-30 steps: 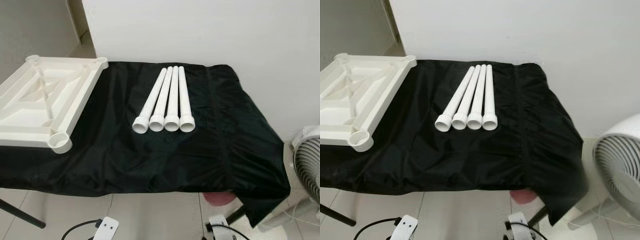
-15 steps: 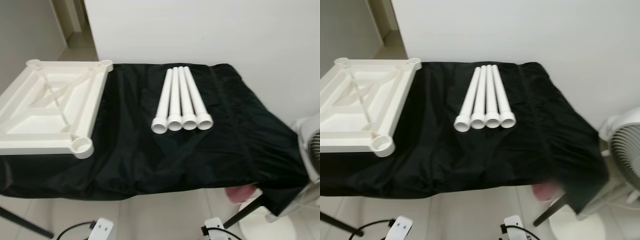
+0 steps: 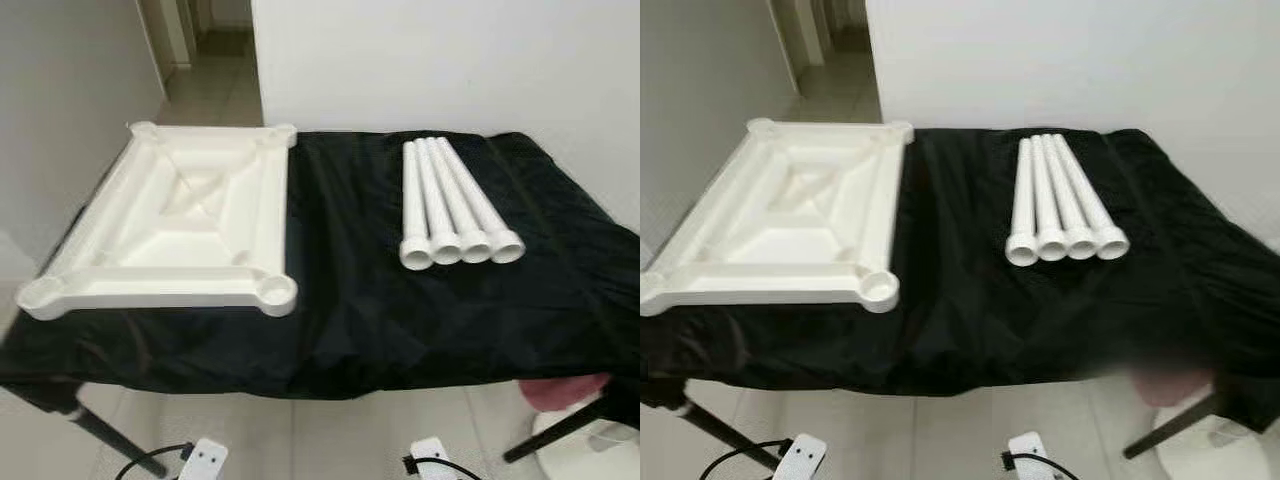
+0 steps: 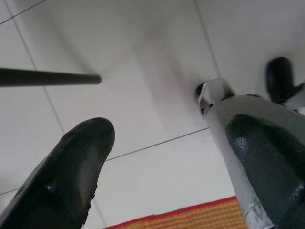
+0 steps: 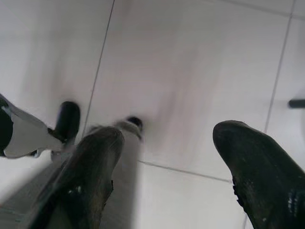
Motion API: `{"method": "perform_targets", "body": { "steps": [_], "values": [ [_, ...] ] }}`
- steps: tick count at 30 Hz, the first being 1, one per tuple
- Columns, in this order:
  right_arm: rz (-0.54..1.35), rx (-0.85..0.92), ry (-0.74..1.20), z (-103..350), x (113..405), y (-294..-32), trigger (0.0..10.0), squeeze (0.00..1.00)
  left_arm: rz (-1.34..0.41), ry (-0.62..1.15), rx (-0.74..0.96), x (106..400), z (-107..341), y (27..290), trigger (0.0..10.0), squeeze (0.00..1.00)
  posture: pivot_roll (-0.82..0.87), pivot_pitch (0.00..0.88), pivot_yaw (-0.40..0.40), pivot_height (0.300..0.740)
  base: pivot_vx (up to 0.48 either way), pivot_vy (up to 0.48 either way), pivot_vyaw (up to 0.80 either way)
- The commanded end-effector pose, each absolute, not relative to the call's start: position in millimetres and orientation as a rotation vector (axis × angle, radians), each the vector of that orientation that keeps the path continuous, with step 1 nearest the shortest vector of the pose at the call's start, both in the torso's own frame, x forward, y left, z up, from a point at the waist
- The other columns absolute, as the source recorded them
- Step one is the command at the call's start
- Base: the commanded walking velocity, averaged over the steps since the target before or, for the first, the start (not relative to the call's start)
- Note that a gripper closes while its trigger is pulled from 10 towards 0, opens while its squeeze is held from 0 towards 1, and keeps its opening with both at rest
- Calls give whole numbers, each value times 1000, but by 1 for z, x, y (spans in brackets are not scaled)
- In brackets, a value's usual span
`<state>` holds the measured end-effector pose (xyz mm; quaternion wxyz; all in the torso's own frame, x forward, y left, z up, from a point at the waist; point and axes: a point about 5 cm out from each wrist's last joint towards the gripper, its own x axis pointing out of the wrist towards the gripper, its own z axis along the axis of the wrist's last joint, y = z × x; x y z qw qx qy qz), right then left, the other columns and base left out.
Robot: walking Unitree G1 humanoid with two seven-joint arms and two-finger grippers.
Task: Building children table
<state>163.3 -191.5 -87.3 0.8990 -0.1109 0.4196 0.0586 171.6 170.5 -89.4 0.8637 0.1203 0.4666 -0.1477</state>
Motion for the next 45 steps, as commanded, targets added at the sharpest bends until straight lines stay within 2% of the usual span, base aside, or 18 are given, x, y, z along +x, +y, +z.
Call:
{"method": "perform_targets", "body": {
  "steps": [1,15,30,36,45],
  "values": [
    [115,-228,888,-89,159,-193,10000,0,-257,980,300,167,-92,171,10000,0,-53,0,41,740,0,0,0],
    [111,-219,885,-89,160,-190,10000,0,-293,972,328,168,-91,171,10000,0,-47,0,49,740,0,0,0],
    [106,-201,889,-90,158,-188,10000,0,-282,970,323,168,-91,171,10000,0,-41,0,46,740,0,-459,0],
    [87,-163,869,-88,162,-190,10000,0,-250,939,225,175,-88,169,10000,0,-44,0,46,740,0,0,0],
    [88,-171,852,-86,166,-192,10000,0,-240,930,240,177,-87,172,10000,0,-44,0,42,740,0,0,0]
  ]
}}
